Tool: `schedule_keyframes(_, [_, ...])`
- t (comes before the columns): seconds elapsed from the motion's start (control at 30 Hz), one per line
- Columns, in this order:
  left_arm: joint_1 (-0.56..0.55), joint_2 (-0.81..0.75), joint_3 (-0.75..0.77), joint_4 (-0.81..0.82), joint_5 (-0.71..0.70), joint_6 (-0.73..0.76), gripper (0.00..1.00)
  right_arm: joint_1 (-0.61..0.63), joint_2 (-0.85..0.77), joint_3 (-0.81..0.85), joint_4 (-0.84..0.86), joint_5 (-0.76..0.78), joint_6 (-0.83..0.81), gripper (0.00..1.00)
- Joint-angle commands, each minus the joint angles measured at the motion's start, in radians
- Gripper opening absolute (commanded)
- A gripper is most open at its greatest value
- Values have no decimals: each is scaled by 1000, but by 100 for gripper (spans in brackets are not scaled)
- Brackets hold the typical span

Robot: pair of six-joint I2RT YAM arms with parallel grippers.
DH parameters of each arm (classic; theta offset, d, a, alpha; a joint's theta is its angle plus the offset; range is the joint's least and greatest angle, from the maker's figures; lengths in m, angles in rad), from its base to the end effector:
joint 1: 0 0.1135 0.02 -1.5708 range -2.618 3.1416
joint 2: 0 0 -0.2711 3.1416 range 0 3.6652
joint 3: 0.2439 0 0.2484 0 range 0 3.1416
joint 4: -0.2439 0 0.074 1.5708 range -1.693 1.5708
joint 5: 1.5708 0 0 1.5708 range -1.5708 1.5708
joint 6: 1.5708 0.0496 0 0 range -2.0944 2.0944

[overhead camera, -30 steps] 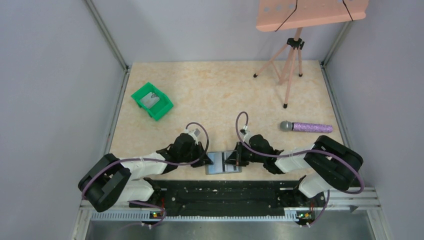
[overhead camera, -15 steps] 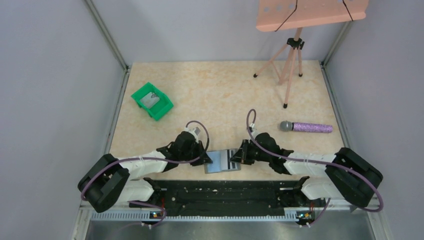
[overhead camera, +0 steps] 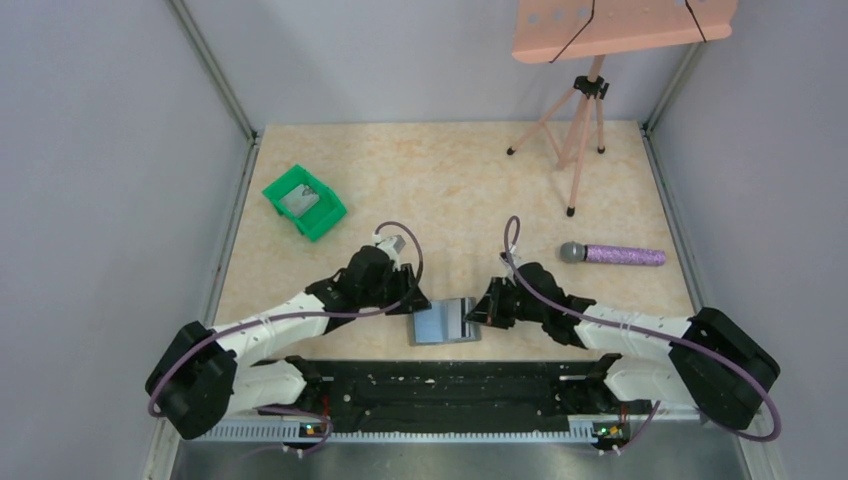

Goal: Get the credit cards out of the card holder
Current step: Remove the credit card from the card holder, then place the credit card in the storage box.

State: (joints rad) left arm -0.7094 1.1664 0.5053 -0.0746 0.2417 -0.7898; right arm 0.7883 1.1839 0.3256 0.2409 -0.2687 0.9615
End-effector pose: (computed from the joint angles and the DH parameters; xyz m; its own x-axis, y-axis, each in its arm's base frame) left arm 0.1675 -0.1595 0.1801 -0.9033 -0.1334 -0.4078 0.1784 0.7477 -0.6396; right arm 0.1458 0.1653 0.1508 -0.9194 0.1966 -0.3406 -0.1439 0.6378 0.7566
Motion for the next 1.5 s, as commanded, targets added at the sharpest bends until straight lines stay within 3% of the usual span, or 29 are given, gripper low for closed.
schedule_keyframes(0.0, [-1,-63,56,3,-5,127,42,-14,-42,54,-11,14,56,0])
schedule_keyframes(0.17, [-99,-178,47,62,-126,399,38,-21,-42,74,-12,21,115,0])
schedule_keyframes(0.33, [-212,-290,-16,199,-207,666,42,-31,-31,74,24,13,197,0])
schedule_keyframes(0.53, [-371,-300,-113,323,-396,1001,45,-48,-47,67,95,-24,296,0])
schedule_keyframes(0.67, [-457,-280,-170,434,-441,1155,47,-49,-75,78,93,-32,322,0])
schedule_keyframes(1.13, [-591,-110,-206,607,-604,1354,49,-53,-121,93,63,-22,332,0])
schedule_keyframes(1.47, [-607,-65,-217,654,-605,1341,51,-64,-123,91,35,-5,313,0])
